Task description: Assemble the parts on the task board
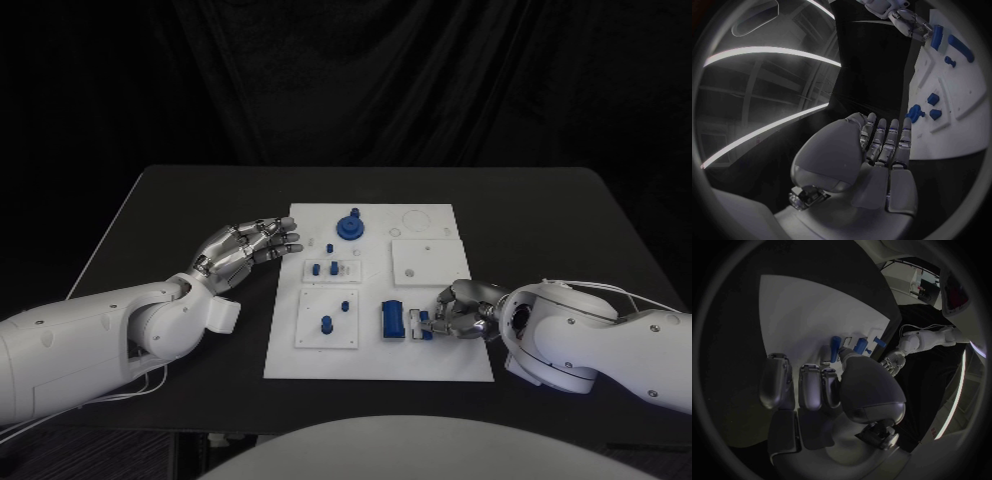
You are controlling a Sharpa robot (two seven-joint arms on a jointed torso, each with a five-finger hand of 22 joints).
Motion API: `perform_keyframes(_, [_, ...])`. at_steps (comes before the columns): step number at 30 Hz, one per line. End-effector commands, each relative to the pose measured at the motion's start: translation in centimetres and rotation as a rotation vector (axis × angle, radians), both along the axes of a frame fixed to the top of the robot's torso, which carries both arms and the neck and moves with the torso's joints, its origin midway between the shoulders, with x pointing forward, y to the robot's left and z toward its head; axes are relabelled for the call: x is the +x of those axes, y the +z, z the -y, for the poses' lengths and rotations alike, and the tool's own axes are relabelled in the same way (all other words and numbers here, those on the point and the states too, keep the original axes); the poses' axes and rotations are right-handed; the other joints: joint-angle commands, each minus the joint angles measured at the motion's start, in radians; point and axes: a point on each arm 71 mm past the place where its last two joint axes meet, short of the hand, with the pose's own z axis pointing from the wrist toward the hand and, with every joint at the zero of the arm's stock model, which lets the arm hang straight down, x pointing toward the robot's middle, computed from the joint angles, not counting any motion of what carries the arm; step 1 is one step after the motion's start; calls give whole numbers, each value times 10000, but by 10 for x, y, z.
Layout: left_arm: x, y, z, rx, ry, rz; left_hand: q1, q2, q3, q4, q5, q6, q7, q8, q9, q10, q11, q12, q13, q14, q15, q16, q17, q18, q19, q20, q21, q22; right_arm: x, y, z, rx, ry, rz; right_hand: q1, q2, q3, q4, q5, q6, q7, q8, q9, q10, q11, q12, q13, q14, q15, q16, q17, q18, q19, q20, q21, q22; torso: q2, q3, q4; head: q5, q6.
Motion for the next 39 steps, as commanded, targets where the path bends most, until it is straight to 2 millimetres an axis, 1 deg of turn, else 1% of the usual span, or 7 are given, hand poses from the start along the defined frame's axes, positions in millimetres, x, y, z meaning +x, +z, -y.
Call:
perform_keyframes(1, [-1,-1,2,-179,-134,-76,60,-7,64,10,1,-37,69,-6,-16,14,52,13,4,-24,66,42,1,139,24,7,47,-16,0,-2,1,-458,136,254,101,26,23,-59,35,79,0,-55,10,1040,-42,26,2632,631,-64,-59,150,-139,105,-85,-7,1795,1,-3,2,5,0])
perform_keyframes(4, [-1,-2,2,-169,-146,-112,60,-7,64,10,1,-37,69,-6,-16,14,52,13,4,-24,66,42,1,139,24,7,47,-16,0,-3,1,-572,181,277,114,28,30,-57,39,99,-5,-60,15,1040,-46,26,2632,632,-68,-58,155,-137,102,-88,-13,1794,8,-2,7,10,0])
perform_keyframes(11, [-1,-4,2,-149,-169,-186,58,-2,76,17,-7,-44,77,-9,-18,9,59,8,4,-33,67,38,0,134,22,5,45,-20,0,-4,4,-784,213,352,1027,-118,489,-546,741,160,-81,-313,96,1040,-124,26,2632,645,-143,-38,219,-121,59,-163,-92,1769,3,-14,10,-14,0])
perform_keyframes(16, [-2,-5,2,-150,-202,-229,58,-2,76,17,-7,-44,77,-9,-18,9,59,8,4,-33,67,38,0,134,22,5,45,-20,-1,-3,6,-784,150,408,1114,-133,564,-572,826,149,-71,-364,115,1040,-118,26,2632,646,-138,-37,220,-108,31,-164,-159,1750,0,-3,4,-2,0])
perform_keyframes(28, [-2,-7,3,-133,-255,-319,55,3,89,25,-14,-46,84,-11,-20,9,69,6,6,-42,65,33,-1,130,20,2,42,-23,-3,0,10,-739,107,594,1118,-211,612,-492,817,-40,21,-545,130,938,-44,-25,2499,646,-87,-33,231,-60,-69,-135,-413,1677,-8,4,-10,-3,0])
perform_keyframes(32, [-2,-7,3,-133,-277,-347,55,3,89,25,-14,-46,84,-11,-20,9,69,6,6,-42,65,33,-1,130,20,2,42,-23,-2,0,9,-1199,505,890,991,-388,518,-365,791,-131,110,-686,131,920,34,-33,2480,647,-23,-30,238,-57,-94,-87,-454,1667,-6,3,-8,15,0])
perform_keyframes(39, [-3,-8,4,-136,-340,-419,53,5,98,29,-17,-47,88,-11,-20,10,74,5,6,-46,66,31,0,127,18,1,41,-26,-1,1,5,-2639,1479,1417,610,-659,225,-12,458,-255,308,-1250,8,660,210,-163,2165,600,125,-122,55,-14,-194,50,-696,1601,-5,2,-2,1,0])
